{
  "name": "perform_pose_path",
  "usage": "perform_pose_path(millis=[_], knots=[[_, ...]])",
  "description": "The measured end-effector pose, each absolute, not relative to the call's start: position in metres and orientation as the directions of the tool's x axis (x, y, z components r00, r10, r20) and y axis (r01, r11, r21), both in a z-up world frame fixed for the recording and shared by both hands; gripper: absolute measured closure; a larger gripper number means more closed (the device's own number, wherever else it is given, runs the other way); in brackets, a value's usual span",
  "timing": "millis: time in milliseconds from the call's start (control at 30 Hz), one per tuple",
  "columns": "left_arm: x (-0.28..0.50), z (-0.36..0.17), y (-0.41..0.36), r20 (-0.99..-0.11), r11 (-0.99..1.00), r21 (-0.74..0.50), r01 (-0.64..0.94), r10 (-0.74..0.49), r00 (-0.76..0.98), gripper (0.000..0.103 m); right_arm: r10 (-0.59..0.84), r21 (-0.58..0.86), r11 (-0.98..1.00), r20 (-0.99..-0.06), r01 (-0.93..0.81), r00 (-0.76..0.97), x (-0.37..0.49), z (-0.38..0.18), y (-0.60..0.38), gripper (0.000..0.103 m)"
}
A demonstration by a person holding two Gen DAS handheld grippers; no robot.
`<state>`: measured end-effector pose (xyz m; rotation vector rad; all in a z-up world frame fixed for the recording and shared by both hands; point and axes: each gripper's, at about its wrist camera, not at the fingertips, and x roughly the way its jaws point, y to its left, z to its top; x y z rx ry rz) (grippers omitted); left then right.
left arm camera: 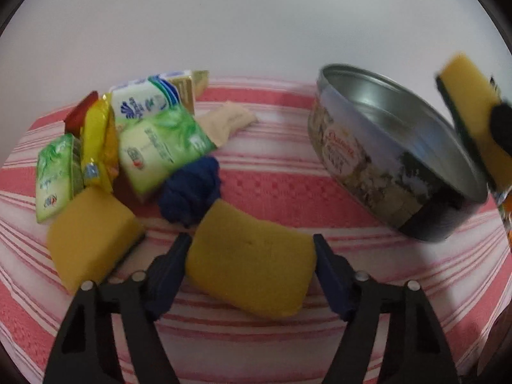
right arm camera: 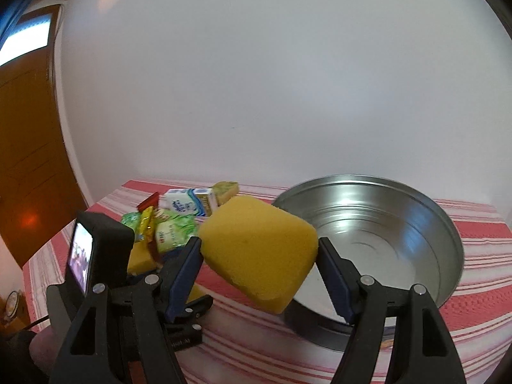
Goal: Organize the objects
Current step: 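Grasp a yellow sponge with the right tool while the left tool grasps another sponge, then carry both sponges over the silver tin and open both tools to drop them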
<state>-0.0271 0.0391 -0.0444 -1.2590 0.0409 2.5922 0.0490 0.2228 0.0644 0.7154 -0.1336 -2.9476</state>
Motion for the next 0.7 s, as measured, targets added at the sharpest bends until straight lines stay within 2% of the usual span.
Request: perform_pose_path(millis=[233,533,700], knots=[[-0.021,-0.043,0.047,-0.767,-0.972,-0.033,-0.234,0.175,-0.618,0.036,-0.042,0.037,-0.999,-0.407,0.03,-0.912,0.054,0.068,0.223,0.029],[0.007,0.032,0.049,-0.566,-0.953,-0.069,-0.296,0.282,-0.775,0.035,0.126,-0.045,-0.992,-0.324,-0.118,-0.937,0.06,0.079,0.254,0.029],[-0.003,0.045,0.099,-0.541,-0.92,-0.059,-0.387,0.355,-0.762,0.035,0.215,-0.036,-0.976,-0.354,-0.216,-0.91,0.049,0.072,0.299,0.029]])
